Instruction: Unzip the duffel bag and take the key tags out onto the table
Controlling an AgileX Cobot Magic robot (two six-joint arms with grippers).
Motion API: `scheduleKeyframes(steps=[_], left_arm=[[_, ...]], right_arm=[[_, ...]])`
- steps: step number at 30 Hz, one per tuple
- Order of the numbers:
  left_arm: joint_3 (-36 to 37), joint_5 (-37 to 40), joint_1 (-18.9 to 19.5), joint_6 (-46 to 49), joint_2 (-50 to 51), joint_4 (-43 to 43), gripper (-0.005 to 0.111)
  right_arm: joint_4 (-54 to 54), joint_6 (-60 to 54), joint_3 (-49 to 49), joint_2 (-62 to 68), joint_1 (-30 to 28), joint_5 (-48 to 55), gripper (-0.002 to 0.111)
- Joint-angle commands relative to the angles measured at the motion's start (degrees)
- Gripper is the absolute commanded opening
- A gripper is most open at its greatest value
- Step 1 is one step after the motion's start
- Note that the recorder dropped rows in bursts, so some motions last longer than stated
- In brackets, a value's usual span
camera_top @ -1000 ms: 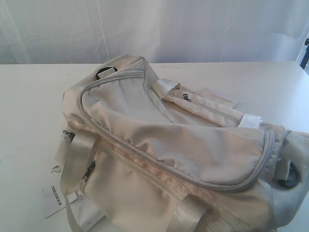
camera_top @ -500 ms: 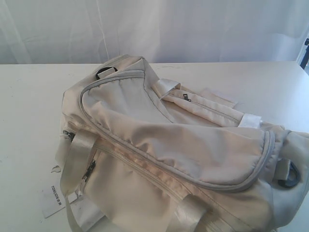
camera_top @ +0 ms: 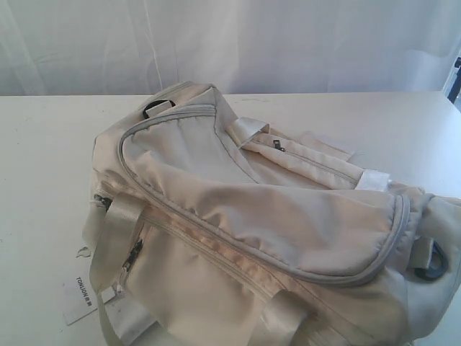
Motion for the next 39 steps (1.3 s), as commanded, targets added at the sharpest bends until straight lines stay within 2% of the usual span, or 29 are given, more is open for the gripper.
scheduleKeyframes(steps=[1, 4, 5, 7, 9, 11, 13, 19, 25, 30, 32, 34, 38, 39], left_arm=[[-3.0, 12.2, -3.3, 5.2, 8.3, 0.1, 0.0], [-6.5, 20.8, -6.8, 8.7, 15.8, -6.0, 0.0], [-8.2, 23.4, -8.1, 13.7, 18.8, -10.3, 0.0], [-12.5, 31.5, -10.2, 29.3, 24.7, -21.3, 0.0], [-17.2, 41.2, -10.8, 42.4, 31.3, -31.0, 0.0], [-22.2, 50.8, -10.8, 50.5, 38.4, -39.7, 0.0], [-26.5, 55.8, -10.8, 54.1, 44.4, -43.9, 0.0], [-40.7, 58.5, -10.8, 50.9, 54.8, -42.1, 0.0], [-59.5, 63.6, -10.8, 41.9, 67.9, -32.9, 0.0], [-73.6, 63.4, -10.8, 40.5, 78.1, -32.8, 0.0], [-76.7, 63.4, -10.8, 40.5, 81.5, -32.8, 0.008], [-78.4, 63.4, -10.8, 41.2, 84.1, -32.7, 0.022], [-78.9, 63.4, -10.8, 41.4, 88.9, -32.8, 0.062], [-78.9, 63.6, -10.8, 41.4, 90.0, -32.8, 0.067]], right_arm=[[4.9, -8.3, -5.6, 6.6, -0.1, 6.8, 0.0], [9.1, -13.4, -8.1, 10.6, -0.1, 8.7, 0.0], [10.6, -15.1, -8.5, 11.7, -0.1, 8.9, 0.0], [13.9, -19.3, -9.6, 14.7, -0.1, 9.9, 0.0], [16.3, -21.0, -10.9, 18.5, -0.1, 12.2, 0.0], [17.5, -22.7, -12.6, 22.0, -0.1, 14.6, 0.0], [19.0, -23.7, -14.3, 25.3, 0.0, 16.0, 0.0], [18.9, -24.3, -17.0, 29.5, 2.1, 15.7, 0.0], [19.0, -24.5, -16.9, 29.8, 5.4, 14.3, 0.0], [18.8, -25.3, -16.9, 29.6, 8.1, 14.5, 0.0], [18.8, -25.4, -16.9, 29.6, 9.0, 14.7, 0.0], [18.9, -25.4, -16.9, 29.6, 9.7, 14.7, 0.0], [18.9, -25.4, -16.9, 29.6, 11.1, 14.4, 0.0], [18.9, -25.4, -16.9, 29.6, 11.3, 14.3, 0.0]])
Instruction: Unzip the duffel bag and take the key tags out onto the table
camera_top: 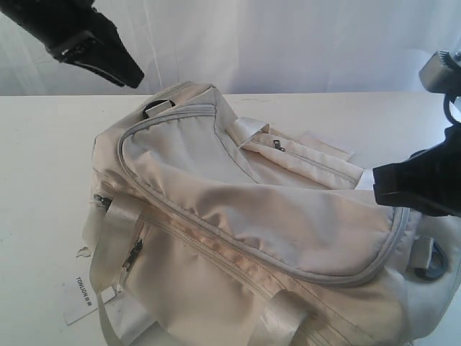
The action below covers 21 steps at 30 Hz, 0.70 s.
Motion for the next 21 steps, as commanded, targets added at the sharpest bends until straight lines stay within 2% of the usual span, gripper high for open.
scheduleKeyframes(steps=[1, 3, 6, 9, 13, 21], left_arm=[[-0.5, 2.5, -0.2, 0.3, 4.5, -0.6, 0.071], [-0.5, 3.6, -0.2, 0.3, 6.7, -0.7, 0.07], [-0.5, 5.3, -0.2, -0.1, 9.5, -0.7, 0.06], [-0.5, 5.3, -0.2, -0.1, 11.1, -0.7, 0.04], [0.0, 5.3, -0.2, -1.3, 11.4, -0.1, -0.001], [4.5, 5.3, -0.2, -1.3, 5.9, 4.3, 0.0]], right_arm=[[0.4, -0.8, -0.2, 0.0, 1.1, -0.7, 0.0], [0.4, -0.8, -0.2, 0.0, 1.1, -0.8, 0.0], [0.3, -0.8, -0.2, 0.0, 1.1, -1.0, 0.0], [0.3, -0.8, -0.2, 0.0, 1.1, -1.2, 0.0], [0.2, -0.8, -0.2, 0.0, 1.1, -2.0, 0.0], [-1.9, -0.9, -0.2, 0.0, 1.1, -3.3, 0.001]])
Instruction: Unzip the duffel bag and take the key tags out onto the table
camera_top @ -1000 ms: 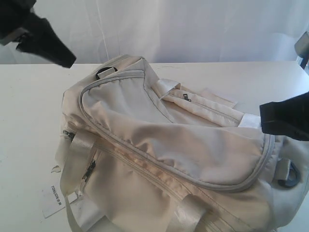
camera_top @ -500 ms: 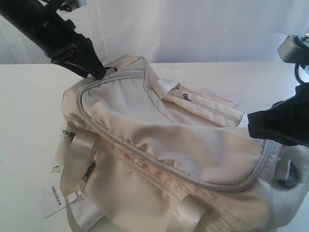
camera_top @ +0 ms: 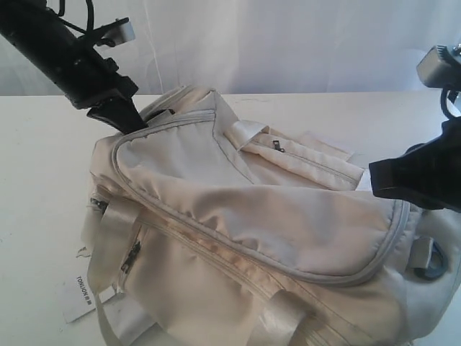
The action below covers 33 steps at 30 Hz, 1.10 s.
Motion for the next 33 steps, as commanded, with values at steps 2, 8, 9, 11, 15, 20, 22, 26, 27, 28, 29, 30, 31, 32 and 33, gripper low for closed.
scheduleKeyframes(steps=[2, 8, 9, 11, 15, 20, 22, 26, 27, 28, 29, 30, 31, 32, 33], left_arm=[[4.3, 5.4, -0.2, -0.6, -5.7, 4.5, 0.0], [12.0, 5.4, -0.1, -2.1, -14.9, 8.6, 0.0], [13.4, 5.4, -0.1, -3.0, -16.7, 9.3, 0.0], [15.8, 5.4, -0.1, -4.5, -19.6, 11.0, 0.0], [20.8, 5.4, -0.1, -8.6, -25.0, 16.5, 0.0], [25.7, 5.4, -0.1, -11.5, -29.2, 20.5, 0.0], [27.0, 5.4, -0.1, -12.0, -29.5, 21.2, 0.0], [29.8, 5.4, -0.1, -12.3, -29.5, 21.7, 0.0], [30.4, 5.0, -0.1, -12.3, -29.5, 21.7, 0.0], [31.1, 4.0, -0.1, -12.3, -29.5, 21.7, 0.0], [31.5, 3.1, -0.1, -12.3, -29.5, 21.7, 0.0], [32.1, 2.1, -0.1, -12.3, -29.5, 21.7, 0.0], [32.6, 1.1, -0.1, -12.3, -29.5, 21.7, 0.0], [33.1, 0.2, -0.1, -12.3, -29.5, 21.7, 0.0], [33.6, -0.8, -0.1, -12.3, -29.5, 21.7, 0.0]], right_arm=[[-2.4, -0.7, -0.2, 0.0, 0.1, -0.6, 0.005], [-5.9, -0.7, -0.2, 0.0, 0.1, -0.8, 0.045], [-7.3, -0.7, -0.2, 0.0, 0.1, -0.8, 0.054], [-11.6, 2.7, -0.2, 0.0, 0.1, -1.4, 0.06], [-29.0, 20.4, -0.2, 0.0, 0.1, -1.7, 0.06], [-31.2, 22.3, 0.9, 2.9, 0.1, -1.6, 0.06], [-31.4, 22.3, 1.2, 4.7, 0.0, -2.1, 0.06], [-31.8, 22.3, 1.2, 8.7, 0.0, -3.0, 0.059], [-31.8, 22.3, 1.2, 9.7, 0.0, -3.3, 0.058], [-31.8, 22.3, 1.2, 10.6, 0.0, -3.5, 0.054], [-31.8, 22.3, 1.1, 11.5, 0.0, -3.7, 0.048], [-31.8, 22.3, 1.0, 12.2, 0.0, -4.0, 0.042], [-31.8, 22.3, 0.9, 12.9, 0.0, -4.8, 0.034], [-31.8, 22.3, 0.9, 13.6, 0.0, -5.8, 0.024], [-31.8, 22.0, 0.9, 14.2, 0.0, -6.9, 0.015]])
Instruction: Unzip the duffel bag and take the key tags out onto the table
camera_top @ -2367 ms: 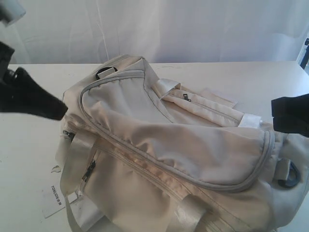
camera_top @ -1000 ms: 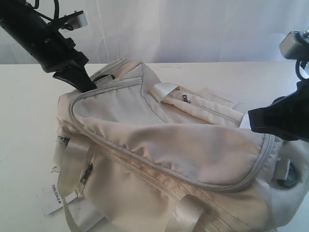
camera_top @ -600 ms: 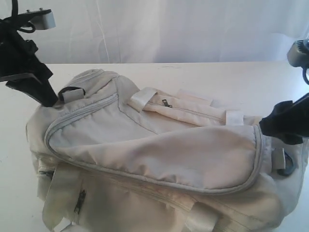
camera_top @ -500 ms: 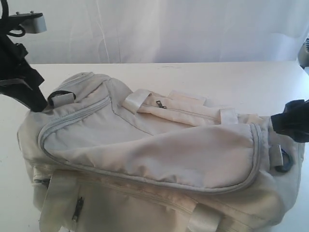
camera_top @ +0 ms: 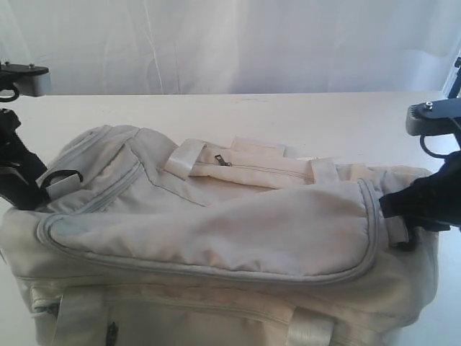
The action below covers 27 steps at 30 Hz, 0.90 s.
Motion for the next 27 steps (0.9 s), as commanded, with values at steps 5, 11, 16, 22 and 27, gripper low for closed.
scheduleKeyframes(steps=[5, 11, 16, 22, 27], left_arm=[[3.4, -3.3, -0.1, -0.5, -0.6, 1.1, 0.0], [3.4, -6.9, -0.1, -0.5, -0.6, 1.2, 0.0], [3.4, -9.8, -0.1, -3.2, -0.6, 5.3, 0.0], [2.7, -12.2, -0.1, -9.6, -0.6, 13.6, 0.0], [-1.1, -10.7, -0.1, -10.3, -0.6, 14.5, 0.0]], right_arm=[[-1.7, -0.3, -3.2, 4.5, 0.0, -5.2, 0.0], [-3.0, -0.3, -8.6, 6.7, 0.0, -8.3, 0.0], [-3.0, -0.3, -11.1, 9.4, 0.0, -9.0, 0.0], [-2.8, -0.3, -12.9, 10.3, 0.0, -6.9, 0.0], [-2.4, -0.3, -14.0, 8.8, 0.0, -6.6, 0.0]])
